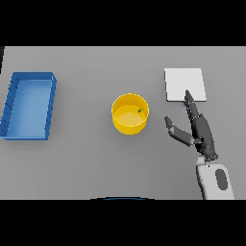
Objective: Pick up the red beaker and tilt it to pour out 1 green nut into yellow bowl. Pick up the yellow bowl and place it on the metallic measuring scale.
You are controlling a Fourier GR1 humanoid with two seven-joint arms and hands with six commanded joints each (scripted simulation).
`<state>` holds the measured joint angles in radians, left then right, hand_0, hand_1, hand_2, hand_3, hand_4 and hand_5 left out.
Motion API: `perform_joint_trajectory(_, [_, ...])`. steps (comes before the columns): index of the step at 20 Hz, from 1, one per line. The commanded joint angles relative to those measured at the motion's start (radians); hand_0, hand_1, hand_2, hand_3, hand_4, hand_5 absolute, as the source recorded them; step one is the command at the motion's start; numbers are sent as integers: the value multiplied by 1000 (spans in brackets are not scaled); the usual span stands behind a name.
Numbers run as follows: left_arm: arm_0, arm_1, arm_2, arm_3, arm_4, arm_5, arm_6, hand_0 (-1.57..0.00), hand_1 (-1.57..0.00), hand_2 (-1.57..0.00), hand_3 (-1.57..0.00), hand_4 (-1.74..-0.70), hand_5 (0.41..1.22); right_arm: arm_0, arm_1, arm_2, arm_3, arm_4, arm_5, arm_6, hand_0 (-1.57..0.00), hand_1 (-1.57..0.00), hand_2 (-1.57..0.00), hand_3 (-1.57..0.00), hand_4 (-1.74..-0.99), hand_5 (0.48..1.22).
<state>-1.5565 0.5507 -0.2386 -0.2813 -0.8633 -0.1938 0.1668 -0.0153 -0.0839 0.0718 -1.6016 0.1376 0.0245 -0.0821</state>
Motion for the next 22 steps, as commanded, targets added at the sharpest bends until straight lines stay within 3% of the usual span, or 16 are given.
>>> perform_joint_trajectory(1, [19, 17, 38, 4, 37, 17, 31, -1571, -1564, -1564, -1437, -1719, 1220, -5, 1, 1, 14, 5, -3, 6, 1, 1, 1, 1, -1298, 651])
perform_joint_trajectory(4, [113, 37, 96, 4, 101, 91, 100, -1571, -1568, -1567, -1406, -1730, 1221, -7, 12, 2, 11, -10, 2, 14, 1, 1, 1, 1, -1276, 651])
perform_joint_trajectory(7, [221, 57, 149, -1, 170, 127, 161, -1571, -1569, -1569, -1486, -1735, 1221, 11, 7, 5, 5, -13, 11, 8, 1, 1, 1, 1, -1278, 659])
perform_joint_trajectory(11, [360, 40, 218, -56, 276, 170, 231, -1571, -1570, -1570, -1418, -1739, 1221, -7, -3, 0, 28, -6, 11, -4, 1, 1, 1, 1, -1307, 677])
perform_joint_trajectory(13, [443, 37, 251, -103, 329, 194, 255, -1571, -1571, -1571, -1473, -1739, 1221, 2, -10, -1, 30, -2, 14, -24, 1, 1, 1, 1, -1306, 688])
perform_joint_trajectory(16, [559, 32, 258, -212, 365, 220, 316, -1571, -1571, -1571, -1521, -1740, 1221, 18, -10, 10, 17, 4, 18, -32, 1, 1, 1, 1, -1304, 707])
perform_joint_trajectory(19, [687, 38, 257, -370, 401, 232, 332, -1571, -1571, -1571, -1415, -1740, 1221, 6, -11, 9, 34, 14, 11, -16, 1, 1, 1, 1, -1309, 720])
perform_joint_trajectory(22, [788, 29, 249, -531, 428, 237, 393, -1571, -1571, -1571, -1340, -1738, 1221, 10, -11, 15, 21, 20, 10, -20, 1, 1, 1, 1, -1327, 724])
